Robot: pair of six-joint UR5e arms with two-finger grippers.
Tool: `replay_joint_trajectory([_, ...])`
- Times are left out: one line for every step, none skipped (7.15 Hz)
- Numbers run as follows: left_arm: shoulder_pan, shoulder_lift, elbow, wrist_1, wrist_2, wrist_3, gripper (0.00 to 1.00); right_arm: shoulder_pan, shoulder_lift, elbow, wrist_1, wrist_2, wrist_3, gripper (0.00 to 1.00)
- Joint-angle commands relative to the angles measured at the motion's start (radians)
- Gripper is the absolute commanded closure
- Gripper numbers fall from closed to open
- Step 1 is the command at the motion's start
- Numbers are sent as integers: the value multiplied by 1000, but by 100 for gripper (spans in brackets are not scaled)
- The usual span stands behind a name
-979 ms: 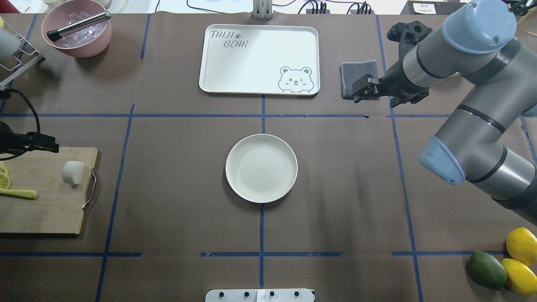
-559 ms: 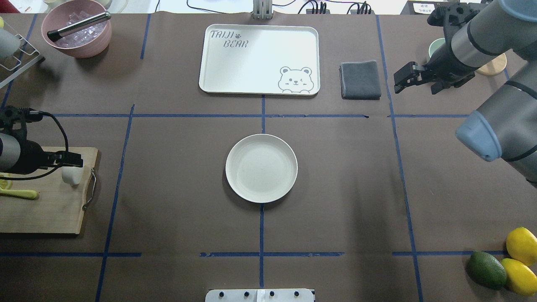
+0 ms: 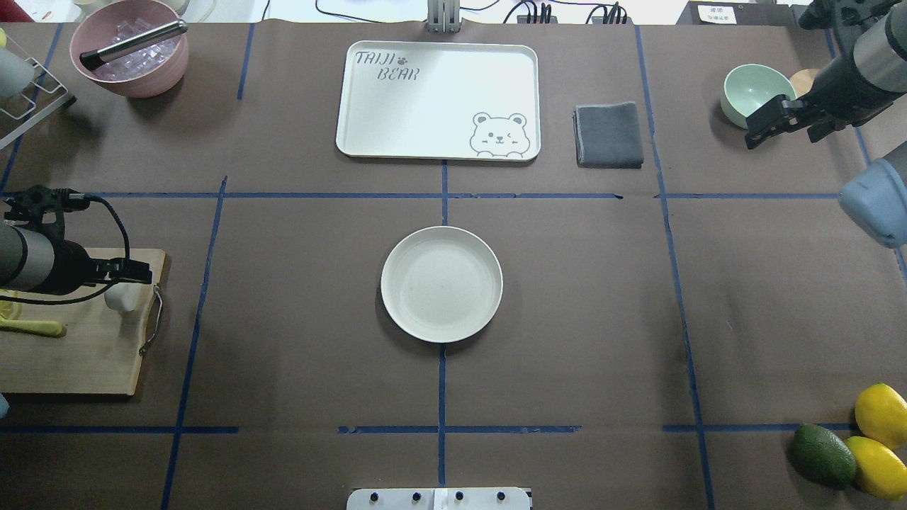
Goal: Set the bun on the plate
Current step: 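Release the plate and raise the right gripper while the left reaches toward the bun, then close the left gripper on the white bun on the cutting board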
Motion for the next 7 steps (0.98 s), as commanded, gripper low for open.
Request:
replay_joint_trajectory([6,10,-3,0,-3,2,4,47,-36,1,-2,37,-57,0])
replay_joint_trajectory([16,13,-3,0,-3,0,4,60,-53,1,0,37,-90,0])
replay_joint_trajectory([36,18,-2,2,-2,-1,5,65,-58,2,0,37,-95,0])
replay_joint_trajectory([44,18,-2,2,0,-3,7,68,-64,2,0,37,-97,0])
replay_joint_trajectory([50,20,-2,2,0,-4,12,82,-73,5,1,37,-109,0])
replay_joint_trajectory([50,21,-2,3,0,-4,20,88,-75,5,1,37,-115,0])
replay_joint_trajectory([49,23,-5,5,-2,-3,23,91,-76,13,0,37,-115,0])
